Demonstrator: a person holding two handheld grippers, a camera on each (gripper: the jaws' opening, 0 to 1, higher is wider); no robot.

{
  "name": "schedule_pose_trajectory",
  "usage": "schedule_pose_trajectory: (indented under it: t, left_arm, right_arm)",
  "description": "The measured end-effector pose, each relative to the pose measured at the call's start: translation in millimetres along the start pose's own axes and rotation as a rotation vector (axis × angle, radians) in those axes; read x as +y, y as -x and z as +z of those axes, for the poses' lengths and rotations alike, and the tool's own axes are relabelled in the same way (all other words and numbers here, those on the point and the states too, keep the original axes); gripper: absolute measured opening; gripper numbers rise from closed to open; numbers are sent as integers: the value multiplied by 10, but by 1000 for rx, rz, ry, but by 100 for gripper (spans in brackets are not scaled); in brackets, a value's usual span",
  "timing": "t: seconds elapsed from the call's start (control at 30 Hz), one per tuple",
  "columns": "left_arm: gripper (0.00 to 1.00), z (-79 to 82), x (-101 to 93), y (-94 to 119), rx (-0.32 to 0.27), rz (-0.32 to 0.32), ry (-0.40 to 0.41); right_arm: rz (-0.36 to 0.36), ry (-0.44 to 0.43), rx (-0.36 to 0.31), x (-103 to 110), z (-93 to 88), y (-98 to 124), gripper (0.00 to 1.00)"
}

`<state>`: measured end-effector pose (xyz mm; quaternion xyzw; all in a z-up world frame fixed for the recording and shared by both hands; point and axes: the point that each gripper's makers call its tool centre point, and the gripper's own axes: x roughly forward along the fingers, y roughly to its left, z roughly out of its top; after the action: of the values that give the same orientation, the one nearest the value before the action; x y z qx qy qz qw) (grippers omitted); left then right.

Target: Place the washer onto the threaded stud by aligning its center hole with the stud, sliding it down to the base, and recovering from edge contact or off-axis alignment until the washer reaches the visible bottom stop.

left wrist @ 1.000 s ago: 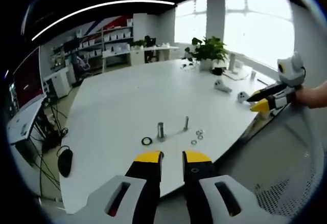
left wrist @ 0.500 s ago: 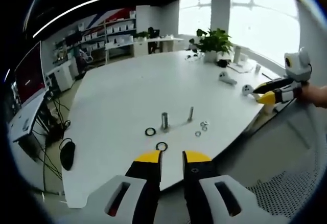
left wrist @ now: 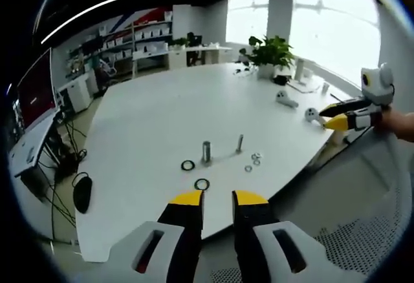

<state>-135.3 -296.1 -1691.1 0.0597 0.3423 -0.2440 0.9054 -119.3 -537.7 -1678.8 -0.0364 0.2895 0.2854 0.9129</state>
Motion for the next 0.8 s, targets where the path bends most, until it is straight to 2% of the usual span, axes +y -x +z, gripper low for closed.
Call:
schedule_pose_trajectory:
  t: [0.1, 0.2, 0.27, 0.33, 0.4, 0.47, 0.6, 0.73, 0.8]
  left_arm:
    - [15, -6, -7, -27, 20, -21, -17]
    - [16, 10, 66, -64, 33, -36, 53]
    - [16, 31, 108, -74, 32, -34, 64]
    - [16, 56, 134, -85, 33, -30, 51]
    - [18, 57, 168, -109, 62, -23, 4]
    - [18, 124, 170, -142, 60, -21, -27]
    - [23, 199, 167, -248, 71, -40, -16]
    - [24, 247, 204, -339, 80, -38, -26]
    - [25, 341, 250, -382, 53, -17, -38]
  right_arm:
    - [5, 22, 20, 19, -35, -14, 36]
    - [1, 13, 16, 6, -29, -7, 36]
    - [-5, 5, -2, -9, 9, 4, 36]
    - [-5, -1, -18, -16, 32, 17, 36]
    - [-11, 0, -6, -31, 1, 10, 36]
    - [-10, 3, 0, -18, -1, 5, 37]
    - [-13, 4, -36, -33, 61, 28, 36]
    - [-6, 10, 4, -15, -5, -15, 36]
    - [-5, 13, 6, -16, -7, -10, 36]
